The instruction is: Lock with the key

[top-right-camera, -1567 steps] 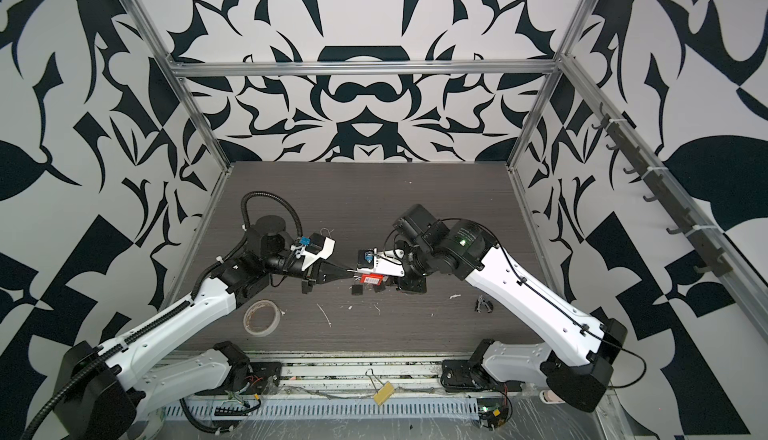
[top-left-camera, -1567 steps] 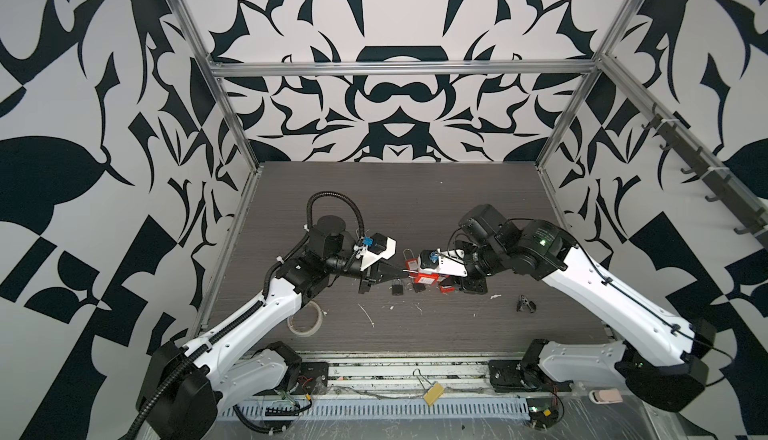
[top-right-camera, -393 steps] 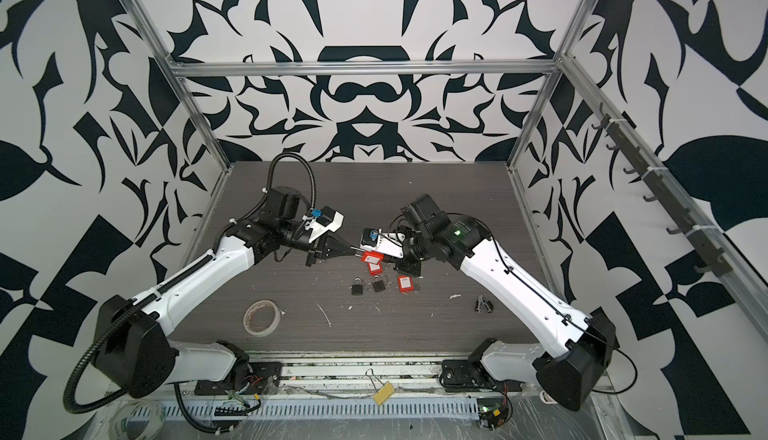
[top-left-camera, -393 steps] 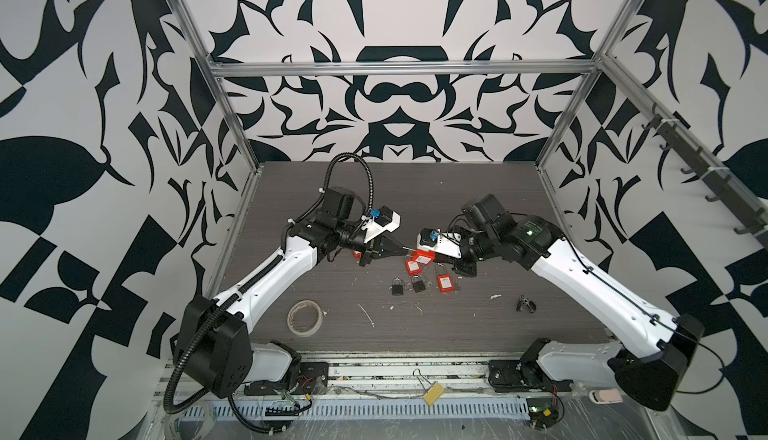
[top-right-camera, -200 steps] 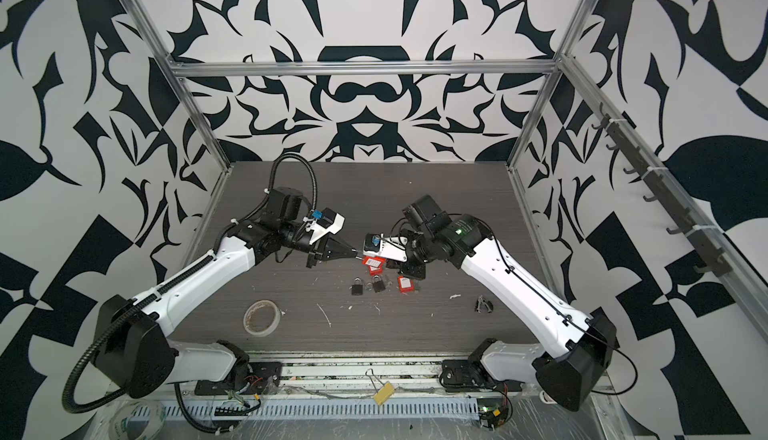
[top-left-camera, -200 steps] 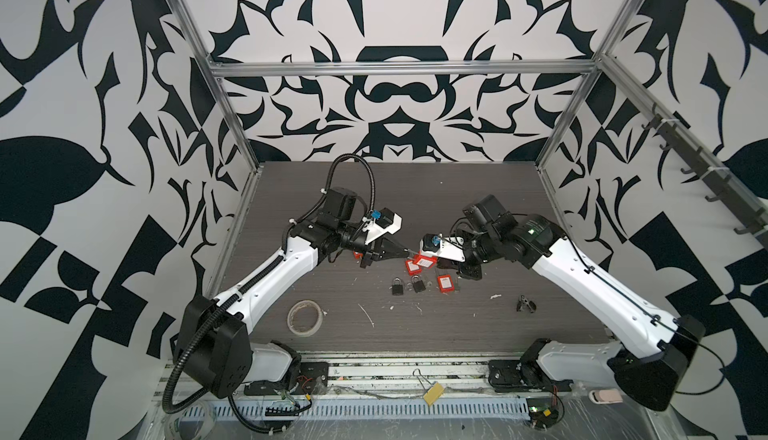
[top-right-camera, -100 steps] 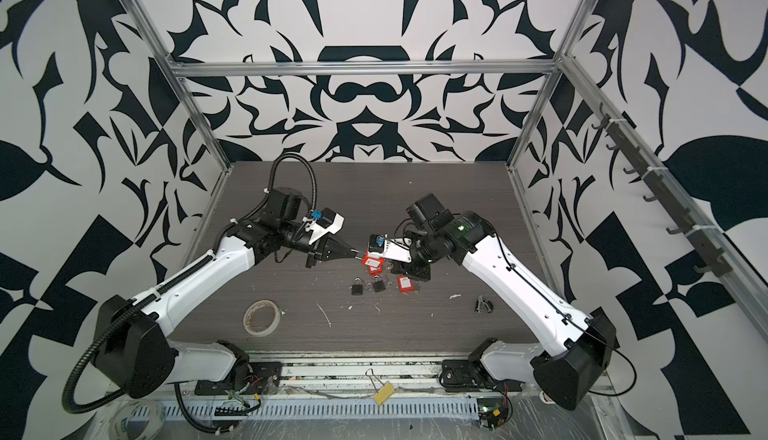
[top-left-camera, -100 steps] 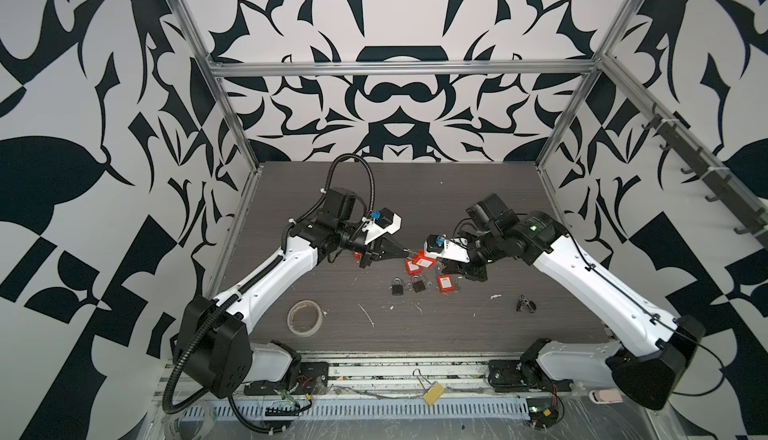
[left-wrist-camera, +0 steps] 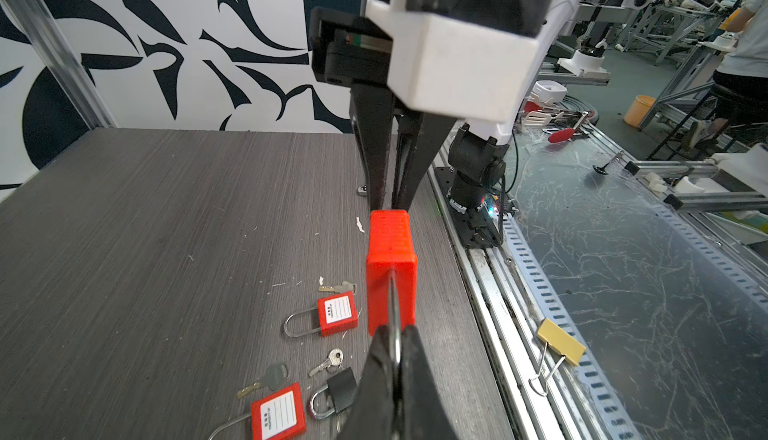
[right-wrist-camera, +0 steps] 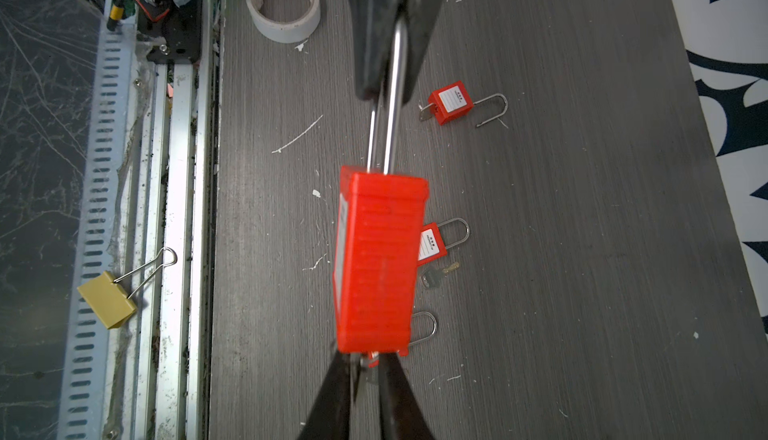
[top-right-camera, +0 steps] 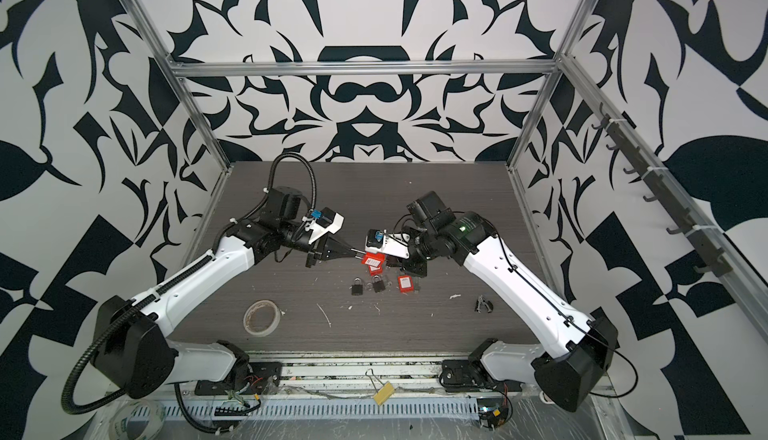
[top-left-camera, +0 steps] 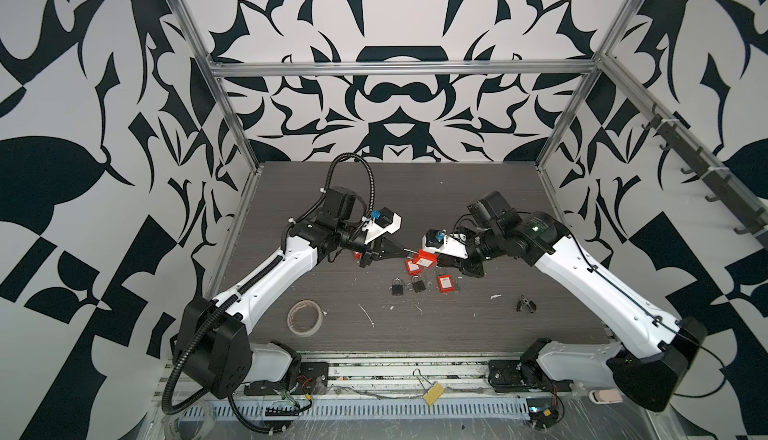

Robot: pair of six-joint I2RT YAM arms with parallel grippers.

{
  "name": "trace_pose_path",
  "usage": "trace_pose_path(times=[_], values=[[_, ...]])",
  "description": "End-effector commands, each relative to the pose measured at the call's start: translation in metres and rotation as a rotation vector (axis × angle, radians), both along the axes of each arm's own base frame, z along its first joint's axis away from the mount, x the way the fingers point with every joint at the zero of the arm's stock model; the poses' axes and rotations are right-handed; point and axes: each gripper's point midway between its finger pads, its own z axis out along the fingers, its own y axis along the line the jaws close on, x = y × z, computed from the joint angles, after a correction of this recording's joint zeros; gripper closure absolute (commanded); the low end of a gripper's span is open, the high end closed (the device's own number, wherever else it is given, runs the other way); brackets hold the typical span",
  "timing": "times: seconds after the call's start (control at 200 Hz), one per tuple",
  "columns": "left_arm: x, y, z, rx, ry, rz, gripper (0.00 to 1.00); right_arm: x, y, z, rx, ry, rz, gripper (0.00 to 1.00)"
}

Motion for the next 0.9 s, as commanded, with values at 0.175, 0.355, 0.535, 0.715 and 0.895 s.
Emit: trace_pose_path(times=[0.175, 0.355, 0.535, 0.715, 0.895], values=[[-0.007, 0.001, 0.021, -0.038, -0.052, -0.025, 1.00, -0.007, 0.001, 0.008, 0.023, 0.003, 0.024, 0.98], [-0.010, 0.003, 0.019, -0.030, -0.077, -0.030, 1.00, -0.022, -0.006, 0.006, 0.003, 0.084, 0.072, 1.00], [-0.017, 0.012, 0.024, -0.034, -0.198, -0.006, 1.00, -0.030, -0.018, 0.001, -0.009, 0.233, 0.089, 1.00], [-0.019, 0.015, 0.026, -0.042, -0.271, 0.008, 1.00, -0.036, -0.026, -0.009, -0.042, 0.299, 0.087, 1.00], [-0.021, 0.018, 0.025, -0.045, -0.322, 0.020, 1.00, -0.039, -0.028, -0.010, -0.047, 0.346, 0.079, 1.00]])
